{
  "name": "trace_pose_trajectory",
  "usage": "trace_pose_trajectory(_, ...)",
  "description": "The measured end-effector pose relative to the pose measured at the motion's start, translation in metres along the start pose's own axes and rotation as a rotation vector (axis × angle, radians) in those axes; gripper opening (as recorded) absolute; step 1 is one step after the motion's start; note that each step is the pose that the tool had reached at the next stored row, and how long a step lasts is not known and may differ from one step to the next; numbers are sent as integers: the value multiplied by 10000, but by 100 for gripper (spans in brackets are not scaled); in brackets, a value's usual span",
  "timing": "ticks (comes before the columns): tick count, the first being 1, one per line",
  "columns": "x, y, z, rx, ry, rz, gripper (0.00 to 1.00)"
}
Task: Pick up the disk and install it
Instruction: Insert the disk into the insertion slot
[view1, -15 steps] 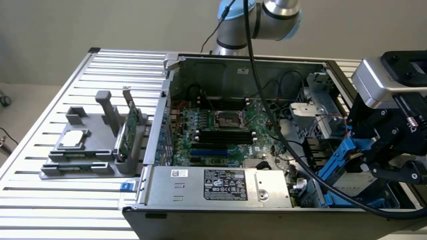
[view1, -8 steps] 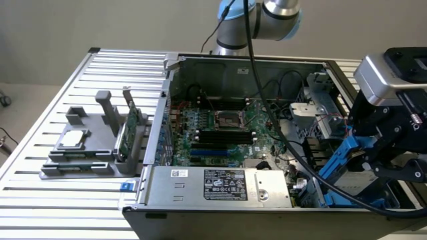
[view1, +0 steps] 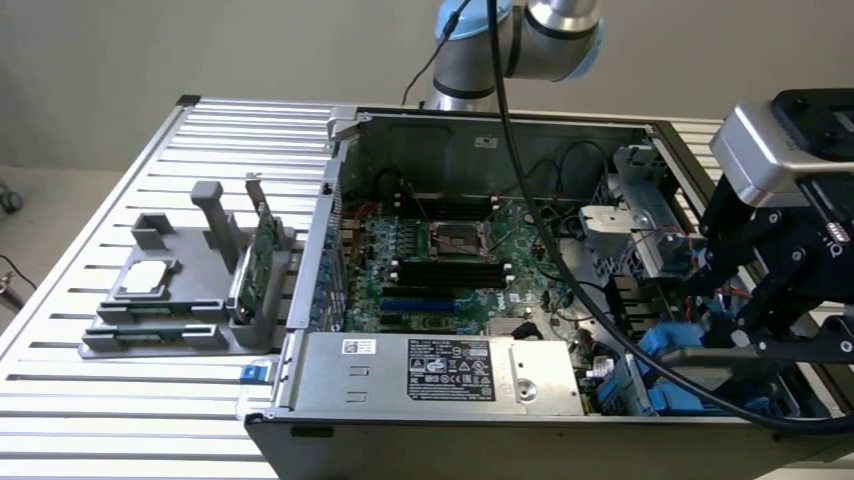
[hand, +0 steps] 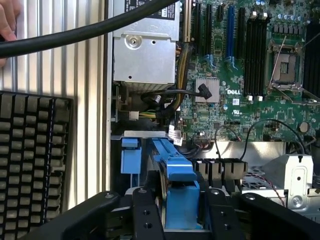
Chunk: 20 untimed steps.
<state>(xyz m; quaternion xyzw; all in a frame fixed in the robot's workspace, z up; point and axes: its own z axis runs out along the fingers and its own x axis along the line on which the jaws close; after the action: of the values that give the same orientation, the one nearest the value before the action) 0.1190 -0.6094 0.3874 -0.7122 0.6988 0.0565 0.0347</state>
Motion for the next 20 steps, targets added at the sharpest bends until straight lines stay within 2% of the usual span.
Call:
trace_pose_trajectory(1,0,0,0,2,0,0,43)
trace_pose_trajectory(2,0,0,-1,6,3,-1,49)
trace_pose_trajectory(6,0,0,1,20,-1,-3,49)
trace_pose_trajectory(9,1,0,1,61,0,-8,49)
trace_pose_trajectory(12,-2,-2,2,136,2,-37,49)
trace_pose_trajectory(16,-9,-3,8,273,7,-96,49)
trace_pose_trajectory(17,-11,-3,10,306,6,-108,47)
trace_pose_trajectory(18,-12,-3,11,334,7,-119,40)
trace_pose_trajectory(19,-13,-4,12,355,9,-128,40)
trace_pose_trajectory(20,-13,-4,11,365,11,-130,34)
